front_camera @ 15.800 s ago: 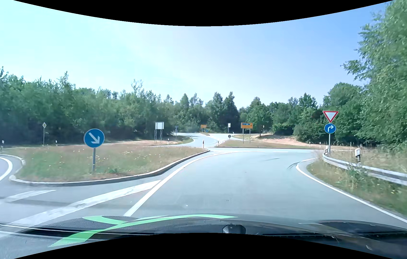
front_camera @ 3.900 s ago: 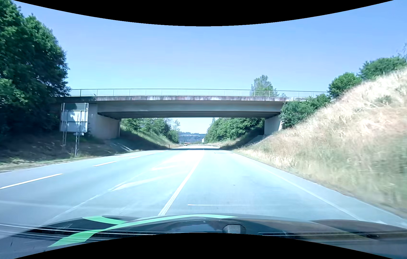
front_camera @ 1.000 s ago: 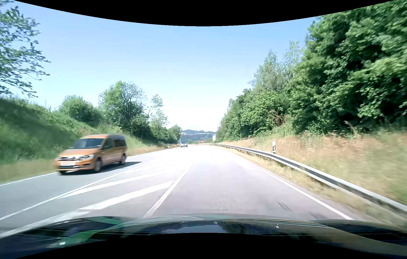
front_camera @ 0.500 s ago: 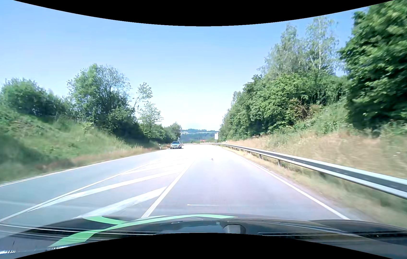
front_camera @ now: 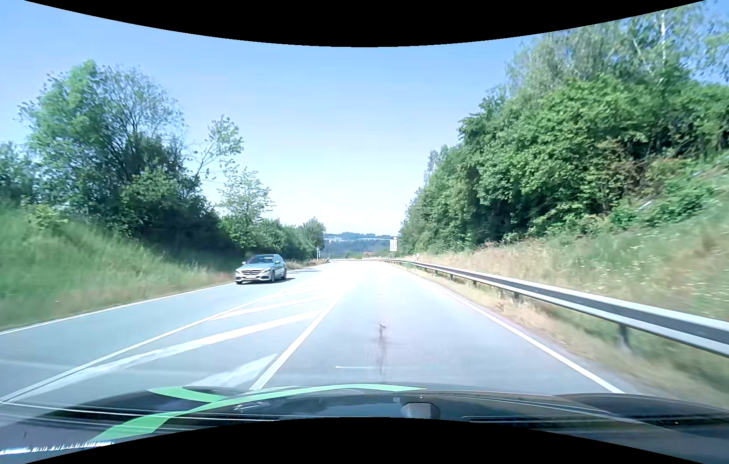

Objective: Follow the waypoints while adhering to traffic rules and regulations

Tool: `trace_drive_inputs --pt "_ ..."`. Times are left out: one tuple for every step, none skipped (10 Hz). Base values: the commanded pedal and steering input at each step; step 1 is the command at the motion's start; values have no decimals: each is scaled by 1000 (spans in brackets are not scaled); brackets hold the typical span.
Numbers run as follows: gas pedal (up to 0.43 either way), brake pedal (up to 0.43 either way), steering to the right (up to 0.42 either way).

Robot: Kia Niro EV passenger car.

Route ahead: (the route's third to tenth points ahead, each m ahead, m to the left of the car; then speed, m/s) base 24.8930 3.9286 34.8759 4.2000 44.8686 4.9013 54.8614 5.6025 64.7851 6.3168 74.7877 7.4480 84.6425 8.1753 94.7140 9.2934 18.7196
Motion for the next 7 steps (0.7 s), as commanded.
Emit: trace_drive_inputs --pt "157 0 -11" --pt "157 0 -11" --pt "157 0 -11" --pt "169 0 -11" --pt "177 0 -11" --pt "189 0 -11" --pt "197 0 -10"
